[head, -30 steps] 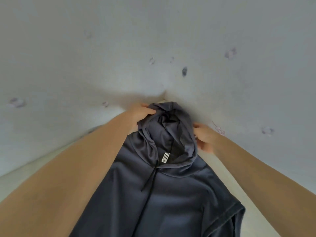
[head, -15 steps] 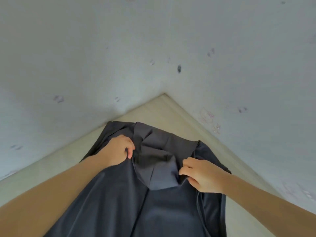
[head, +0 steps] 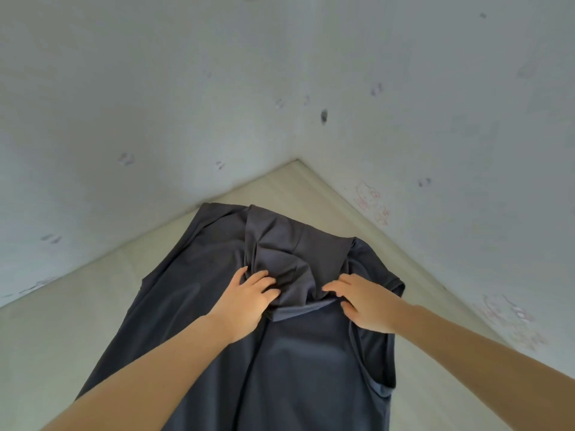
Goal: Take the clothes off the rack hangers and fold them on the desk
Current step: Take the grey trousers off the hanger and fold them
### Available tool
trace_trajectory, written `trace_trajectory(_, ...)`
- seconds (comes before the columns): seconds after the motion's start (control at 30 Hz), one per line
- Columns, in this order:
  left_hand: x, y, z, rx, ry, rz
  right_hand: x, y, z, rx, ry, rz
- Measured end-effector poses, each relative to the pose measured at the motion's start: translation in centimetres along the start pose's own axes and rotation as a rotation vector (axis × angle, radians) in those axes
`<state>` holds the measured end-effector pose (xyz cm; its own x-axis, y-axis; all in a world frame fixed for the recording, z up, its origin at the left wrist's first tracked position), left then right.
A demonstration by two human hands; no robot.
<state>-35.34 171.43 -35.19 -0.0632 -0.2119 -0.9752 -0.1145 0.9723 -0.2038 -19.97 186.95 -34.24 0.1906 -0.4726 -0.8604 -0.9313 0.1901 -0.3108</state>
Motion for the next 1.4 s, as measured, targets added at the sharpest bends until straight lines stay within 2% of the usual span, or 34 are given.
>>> trace_trajectory(0.17, 0.3, -3.0, 2.0, -0.143, -0.233, -0.085, -1.8, -2.1, 1.6, 0.199, 0.021, 0.128)
trace_trajectory(0.37, 0.0, -6.6, 7.4, -0.285, -0.542, 0.066, -2.6, -5.7, 3.7, 0.472, 0.026, 0.028)
trace_trajectory(0.5, 0.9, -8.0, 12.6, -0.282, -0.592, 0.022, -3.9, -7.0, 4.8, 0.604, 0.055, 0.036)
trace_trajectory(0.67, -0.2, -8.1, 17.5, -0.324, -0.579, 0.083, -4.5, -6.9, 6.2, 0.730, 0.165, 0.098)
trace_trajectory(0.93, -1.4, -4.7, 22.9, -0.546, -0.500, 0.093, -2.7, -3.5, 10.1, 0.741, 0.246, 0.025)
trace_trajectory(1.07, -1.3, -3.5, 24.4, -0.550, -0.428, 0.058, -2.3, -2.7, 10.2, 0.727, 0.216, 0.025)
trace_trajectory(1.17, -1.0, -3.4, 24.6, -0.578, -0.464, 0.049, -2.0, -2.8, 10.0, 0.712, 0.230, 0.061)
trace_trajectory(1.27, -1.1, -3.9, 24.2, -0.612, -0.609, 0.054, -2.2, -3.3, 10.0, 0.750, 0.384, 0.172)
trace_trajectory(1.4, -0.4, -4.9, 22.2, -0.738, -1.046, 0.034, -4.2, -3.9, 9.4, 0.780, 0.530, 0.336)
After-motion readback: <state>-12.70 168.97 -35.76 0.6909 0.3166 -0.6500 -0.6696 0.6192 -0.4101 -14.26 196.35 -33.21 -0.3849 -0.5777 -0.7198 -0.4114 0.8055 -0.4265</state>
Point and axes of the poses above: each hand's wrist, its own y-axis towards the middle knuckle, its own x-axis out of the palm, z = x × y, the point moved 6 cm from there along y, towards the middle knuckle, and after that the axes turned 3 degrees about y, right-handed, at the moved point
